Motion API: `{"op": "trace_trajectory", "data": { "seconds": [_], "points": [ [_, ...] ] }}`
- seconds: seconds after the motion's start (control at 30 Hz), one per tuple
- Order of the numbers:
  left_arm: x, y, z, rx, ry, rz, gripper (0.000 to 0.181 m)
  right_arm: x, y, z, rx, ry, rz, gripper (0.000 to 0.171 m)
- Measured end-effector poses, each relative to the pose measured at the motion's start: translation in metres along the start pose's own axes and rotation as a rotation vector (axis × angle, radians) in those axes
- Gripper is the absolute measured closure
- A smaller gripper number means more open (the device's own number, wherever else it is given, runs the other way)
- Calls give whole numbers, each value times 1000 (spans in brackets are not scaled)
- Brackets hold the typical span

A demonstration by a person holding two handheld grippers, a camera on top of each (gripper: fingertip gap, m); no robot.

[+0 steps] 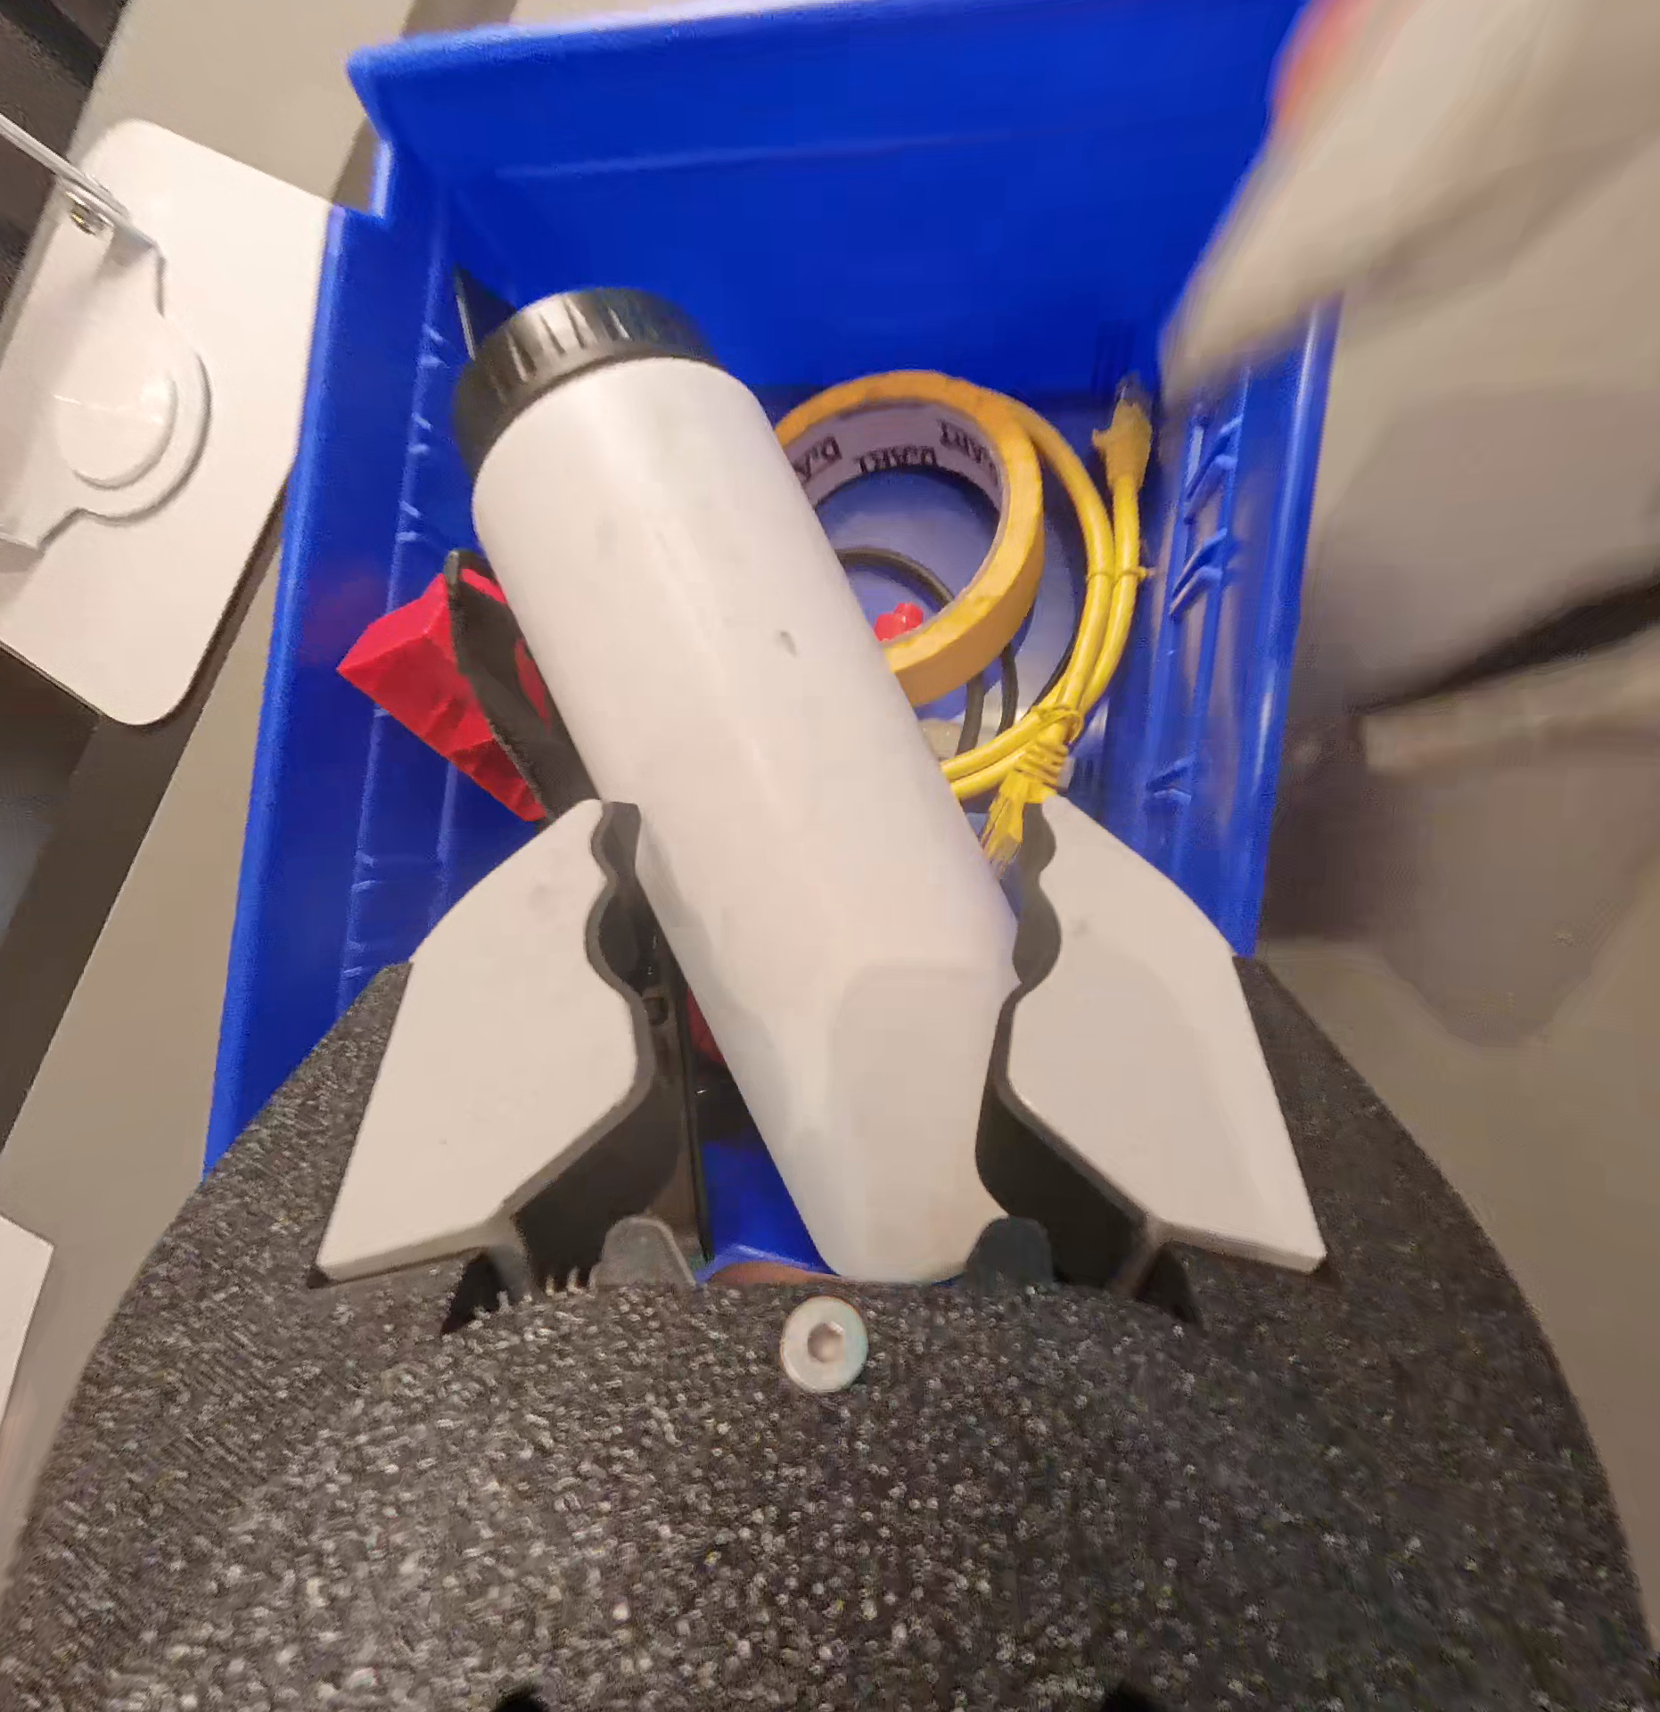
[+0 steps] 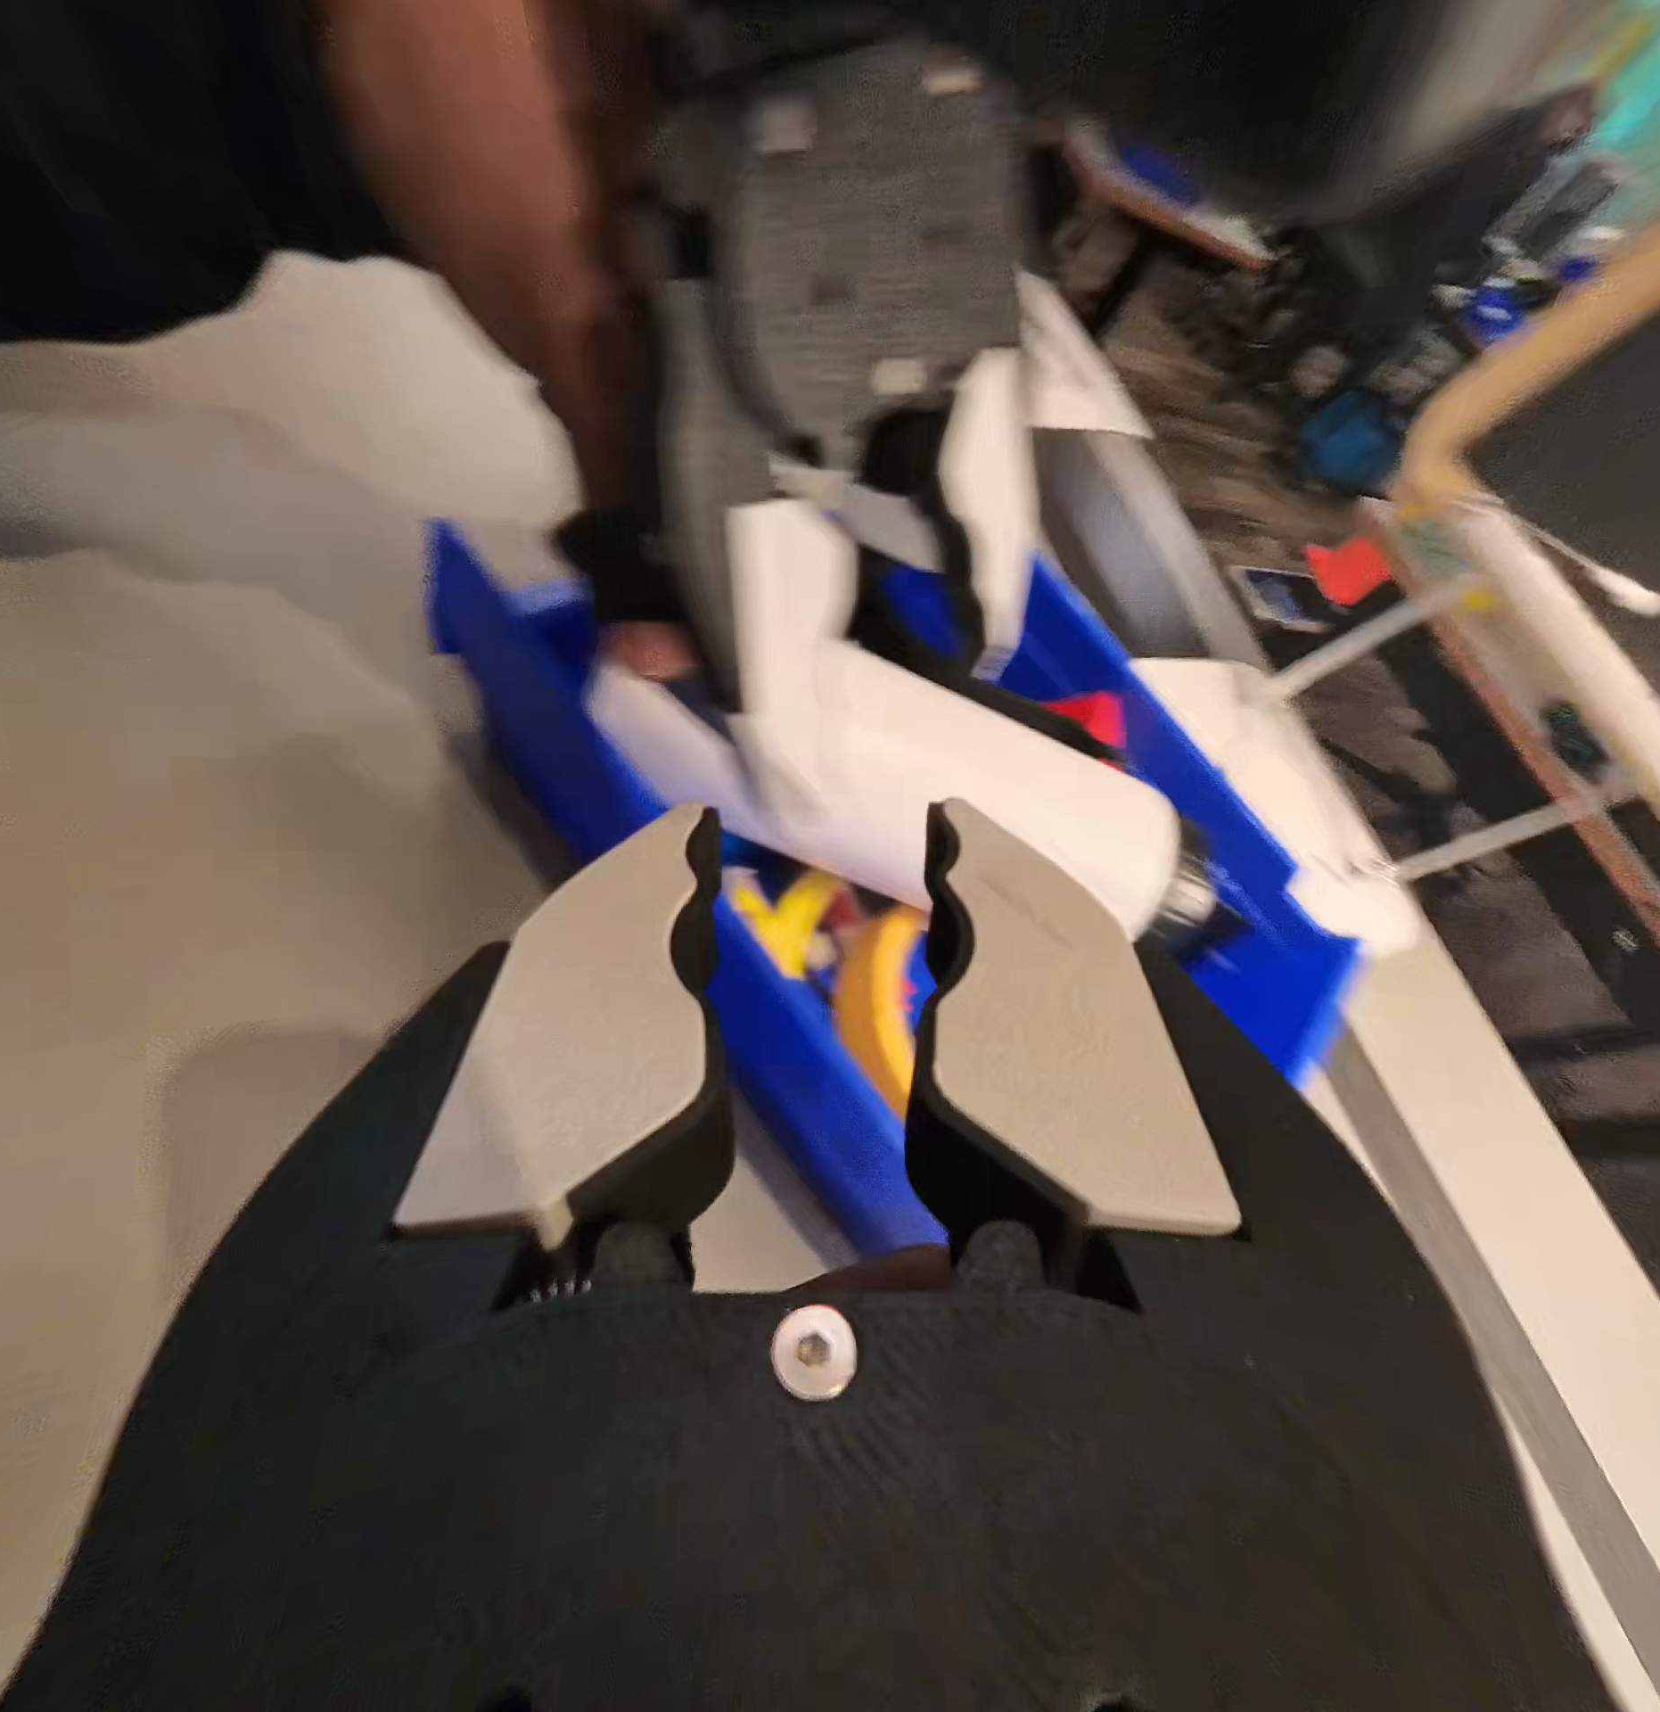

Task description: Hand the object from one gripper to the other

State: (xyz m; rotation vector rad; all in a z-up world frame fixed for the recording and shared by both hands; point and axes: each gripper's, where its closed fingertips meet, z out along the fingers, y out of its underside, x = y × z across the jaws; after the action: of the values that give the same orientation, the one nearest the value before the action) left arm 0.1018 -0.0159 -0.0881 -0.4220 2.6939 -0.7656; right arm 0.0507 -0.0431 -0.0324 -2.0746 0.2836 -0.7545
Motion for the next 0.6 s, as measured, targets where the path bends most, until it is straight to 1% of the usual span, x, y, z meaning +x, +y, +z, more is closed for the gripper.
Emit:
{"op": "trace_trajectory", "data": {
  "seconds": [0.07,0.13,0.17,0.23,0.27,0.33,0.4,0.5,0.6],
  "points": [
    [-3,4,10,-71,-17,23,97,52,15,-14,6,156,43,130],
    [-8,10,19,-157,-56,60,94,98,39,-31,7,301,83,130],
    [-10,15,23,-204,-71,87,92,115,53,-39,14,351,113,130],
    [-12,25,31,-280,-102,147,89,136,84,-50,43,382,197,131],
    [-13,28,33,-311,-115,186,86,140,101,-53,57,370,240,132],
    [-14,30,33,-326,-119,261,87,142,134,-55,73,349,292,132],
    [-11,34,30,-345,-80,345,87,140,160,-57,61,331,315,133],
    [-4,43,23,-371,23,460,87,131,173,-61,47,295,291,132],
    [9,47,18,-357,147,561,87,126,172,-64,21,306,209,132]
  ]
}}
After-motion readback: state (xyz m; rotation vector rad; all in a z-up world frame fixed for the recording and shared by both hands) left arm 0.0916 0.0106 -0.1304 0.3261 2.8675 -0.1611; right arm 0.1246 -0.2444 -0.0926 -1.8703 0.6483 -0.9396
